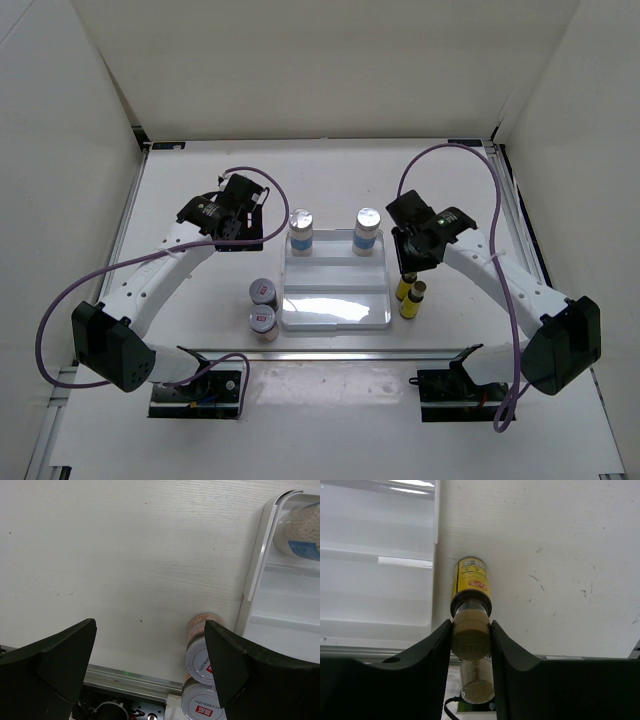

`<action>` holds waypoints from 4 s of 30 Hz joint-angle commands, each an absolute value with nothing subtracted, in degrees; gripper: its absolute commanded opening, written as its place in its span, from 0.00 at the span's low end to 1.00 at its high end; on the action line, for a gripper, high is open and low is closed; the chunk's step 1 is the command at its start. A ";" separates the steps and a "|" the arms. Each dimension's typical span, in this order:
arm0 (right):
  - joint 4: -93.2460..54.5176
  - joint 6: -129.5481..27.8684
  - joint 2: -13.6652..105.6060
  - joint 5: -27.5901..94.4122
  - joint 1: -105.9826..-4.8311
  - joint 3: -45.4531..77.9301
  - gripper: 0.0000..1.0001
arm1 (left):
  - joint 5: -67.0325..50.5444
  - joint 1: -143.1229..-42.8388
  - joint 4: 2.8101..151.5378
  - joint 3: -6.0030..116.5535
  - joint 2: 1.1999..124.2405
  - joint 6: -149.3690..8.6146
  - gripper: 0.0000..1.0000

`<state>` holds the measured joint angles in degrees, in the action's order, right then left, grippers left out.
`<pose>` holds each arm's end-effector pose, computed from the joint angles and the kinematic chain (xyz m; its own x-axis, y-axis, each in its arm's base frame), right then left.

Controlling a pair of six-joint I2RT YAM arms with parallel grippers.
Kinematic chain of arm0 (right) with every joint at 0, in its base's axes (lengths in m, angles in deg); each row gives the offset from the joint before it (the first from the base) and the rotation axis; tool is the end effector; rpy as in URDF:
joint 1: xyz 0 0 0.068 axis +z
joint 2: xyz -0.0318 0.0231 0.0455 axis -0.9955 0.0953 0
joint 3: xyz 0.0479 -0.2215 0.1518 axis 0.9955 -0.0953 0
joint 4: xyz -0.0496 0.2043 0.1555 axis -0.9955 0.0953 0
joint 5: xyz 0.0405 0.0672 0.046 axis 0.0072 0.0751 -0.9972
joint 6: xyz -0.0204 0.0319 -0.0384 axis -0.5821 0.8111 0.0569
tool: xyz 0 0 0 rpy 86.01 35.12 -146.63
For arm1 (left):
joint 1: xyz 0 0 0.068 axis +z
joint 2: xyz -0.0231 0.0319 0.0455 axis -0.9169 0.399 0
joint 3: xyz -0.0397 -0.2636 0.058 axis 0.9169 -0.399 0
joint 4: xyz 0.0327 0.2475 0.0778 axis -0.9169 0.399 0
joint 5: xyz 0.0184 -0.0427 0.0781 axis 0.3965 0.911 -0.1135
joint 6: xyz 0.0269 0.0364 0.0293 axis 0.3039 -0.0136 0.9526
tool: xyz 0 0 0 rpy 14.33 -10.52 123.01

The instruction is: Organize the condiment bottles

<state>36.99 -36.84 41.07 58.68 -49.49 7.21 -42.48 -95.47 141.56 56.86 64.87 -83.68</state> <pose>0.2121 0.1356 0.2893 -0.8613 -0.1903 -0.4711 -0.1523 0.9813 -0.1180 0.2302 -0.1098 0.3180 -0.8434 0.0348 -0.5361 -0.0821 0.9778 0.1926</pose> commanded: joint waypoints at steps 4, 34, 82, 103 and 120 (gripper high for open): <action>40.15 -35.15 41.09 62.14 -49.64 12.84 0.09 | -44.10 -95.66 140.63 58.16 63.69 -83.58 1.00; 25.75 -42.19 45.57 56.70 -44.72 18.23 0.00 | -45.95 -95.66 140.63 58.16 65.96 -83.58 1.00; 44.56 -16.17 26.76 62.50 -44.98 0.28 0.70 | -40.06 -95.66 140.63 59.22 67.65 -83.06 1.00; 47.72 -23.19 23.07 63.74 -42.96 12.66 0.00 | -40.67 -95.66 140.63 59.22 67.04 -83.06 1.00; 36.30 -33.56 51.35 58.89 -26.26 41.48 0.00 | -39.54 -91.88 140.10 59.22 64.83 -84.11 1.00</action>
